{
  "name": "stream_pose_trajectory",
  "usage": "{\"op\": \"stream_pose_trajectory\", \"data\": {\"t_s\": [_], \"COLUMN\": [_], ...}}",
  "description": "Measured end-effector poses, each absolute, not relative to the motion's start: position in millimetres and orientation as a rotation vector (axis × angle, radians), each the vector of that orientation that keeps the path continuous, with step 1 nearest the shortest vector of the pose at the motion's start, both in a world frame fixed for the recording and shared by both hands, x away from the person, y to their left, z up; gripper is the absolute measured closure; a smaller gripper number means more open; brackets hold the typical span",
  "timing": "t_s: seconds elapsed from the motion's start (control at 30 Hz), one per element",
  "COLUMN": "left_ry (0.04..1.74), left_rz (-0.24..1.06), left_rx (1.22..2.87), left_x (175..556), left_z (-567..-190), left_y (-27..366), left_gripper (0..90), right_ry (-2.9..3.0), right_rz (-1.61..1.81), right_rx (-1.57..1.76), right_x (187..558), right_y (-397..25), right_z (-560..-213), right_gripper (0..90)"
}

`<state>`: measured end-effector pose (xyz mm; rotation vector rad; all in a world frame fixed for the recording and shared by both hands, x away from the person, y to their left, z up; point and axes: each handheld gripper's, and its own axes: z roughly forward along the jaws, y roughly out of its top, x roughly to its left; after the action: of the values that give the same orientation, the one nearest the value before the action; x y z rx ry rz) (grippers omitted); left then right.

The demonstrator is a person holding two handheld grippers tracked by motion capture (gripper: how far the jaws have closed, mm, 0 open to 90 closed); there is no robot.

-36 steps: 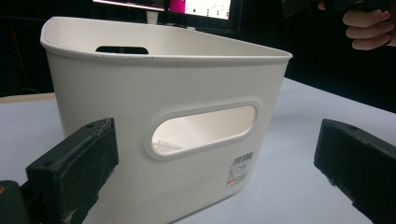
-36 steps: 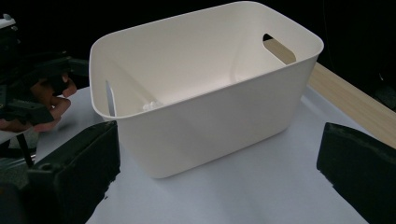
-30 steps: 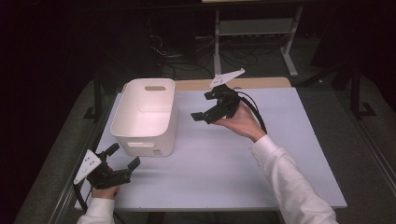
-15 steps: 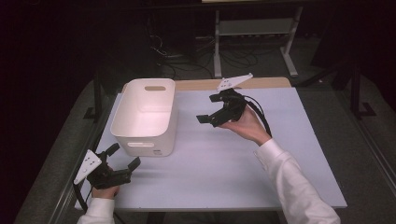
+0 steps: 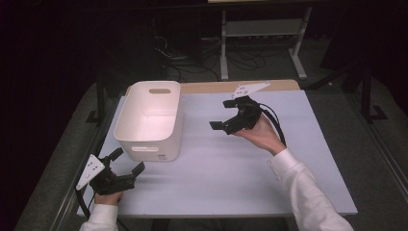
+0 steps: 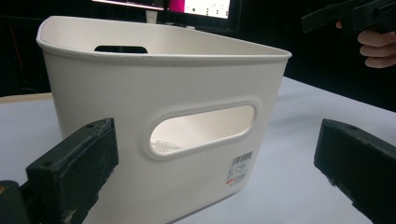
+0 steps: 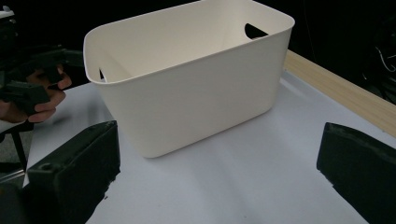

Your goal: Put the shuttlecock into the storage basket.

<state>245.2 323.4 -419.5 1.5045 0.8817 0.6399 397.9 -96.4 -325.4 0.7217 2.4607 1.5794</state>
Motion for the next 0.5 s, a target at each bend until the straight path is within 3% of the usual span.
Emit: {"op": "stream_pose_trajectory", "data": {"t_s": [0.5], "left_ry": [0.883], "left_rz": [0.641], "left_rx": [1.504], "left_x": [245], "left_z": [-420], "left_y": [323], "left_gripper": [0.0], "right_ry": [2.412], "right_rz": [1.593], "right_rx": [0.763], "right_x": [389], "right_y": [-118], "right_z": [-338], "right_gripper": [0.0]}}
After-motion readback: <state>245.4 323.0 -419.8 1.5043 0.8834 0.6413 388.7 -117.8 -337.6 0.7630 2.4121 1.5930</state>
